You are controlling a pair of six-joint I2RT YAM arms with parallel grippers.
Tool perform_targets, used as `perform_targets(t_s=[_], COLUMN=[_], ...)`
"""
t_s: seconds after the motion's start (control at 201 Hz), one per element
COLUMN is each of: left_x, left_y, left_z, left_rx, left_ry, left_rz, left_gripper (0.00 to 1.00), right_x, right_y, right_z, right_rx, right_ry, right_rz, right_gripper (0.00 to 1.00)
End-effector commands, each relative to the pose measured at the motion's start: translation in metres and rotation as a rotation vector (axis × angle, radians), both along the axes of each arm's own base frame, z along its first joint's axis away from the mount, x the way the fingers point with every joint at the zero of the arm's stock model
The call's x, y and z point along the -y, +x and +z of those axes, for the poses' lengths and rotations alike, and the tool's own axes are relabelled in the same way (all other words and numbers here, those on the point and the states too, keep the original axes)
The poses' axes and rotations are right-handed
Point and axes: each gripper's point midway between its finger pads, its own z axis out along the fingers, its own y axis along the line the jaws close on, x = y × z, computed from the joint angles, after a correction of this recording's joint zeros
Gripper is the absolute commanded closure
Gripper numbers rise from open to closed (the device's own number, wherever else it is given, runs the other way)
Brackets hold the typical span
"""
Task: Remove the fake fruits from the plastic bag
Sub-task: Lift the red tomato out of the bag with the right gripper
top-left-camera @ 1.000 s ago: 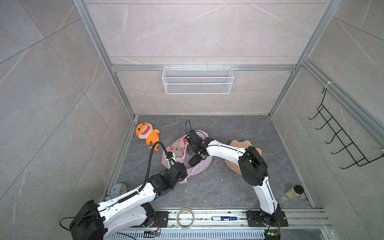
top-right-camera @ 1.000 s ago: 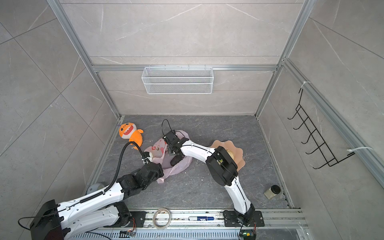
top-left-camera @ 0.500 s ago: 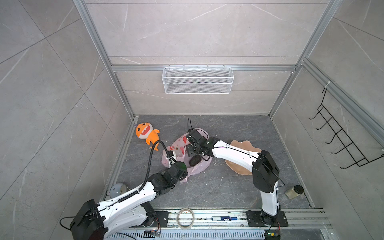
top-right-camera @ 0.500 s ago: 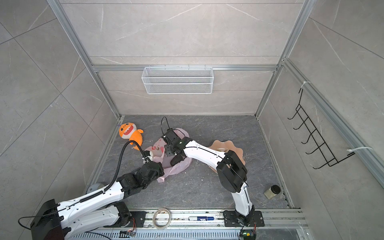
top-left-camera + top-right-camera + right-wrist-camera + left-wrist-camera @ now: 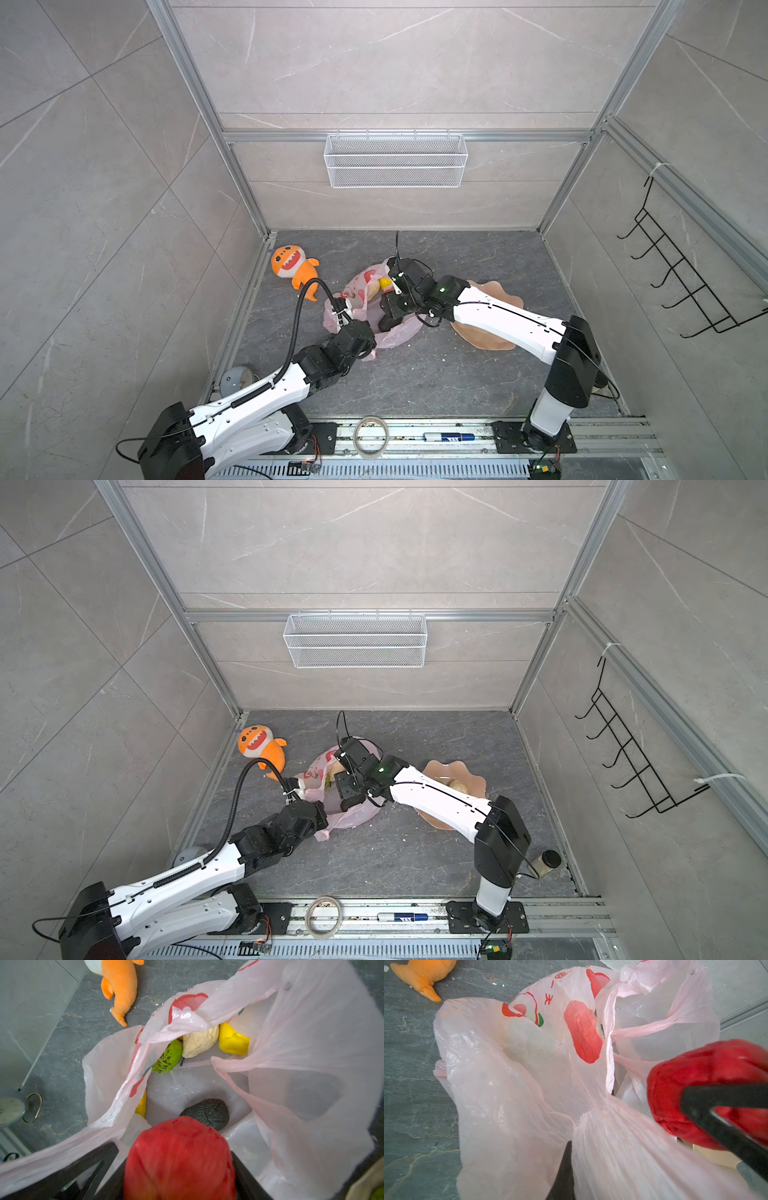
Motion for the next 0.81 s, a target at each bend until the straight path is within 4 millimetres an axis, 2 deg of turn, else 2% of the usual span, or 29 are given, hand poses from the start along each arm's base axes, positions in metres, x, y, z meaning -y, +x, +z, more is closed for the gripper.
perform_targets(t_s=[0.0,0.209,0.582,0.806], left_x=[0.001,0.001,0.001,0.0], left_y=[0.005,0.005,0.005,0.005], left_z=[0.01,0.01,0.009,0.009], left_rx=[0.026,0.026,0.021,0.02], left_ry=[-0.003,-0.001,0.003,0.009], left_rz=[0.009,0.008,0.009,0.011], left_gripper=[1.0,1.0,1.0,1.0], right_x=[0.015,0.045,0.137,0.182], right_y=[-0.013,-0.016,0.001,0.018], right_z=[0.006,0.015,0.019,0.017], right_rx=[-0.018,0.008,0.016,0.03], right_ry=[-0.002,-0.017,-0.034,-0.075], right_rz=[-0.011,-0.064,-0.254,-0.35], right_gripper=[0.54,0.54,0.55,0.55])
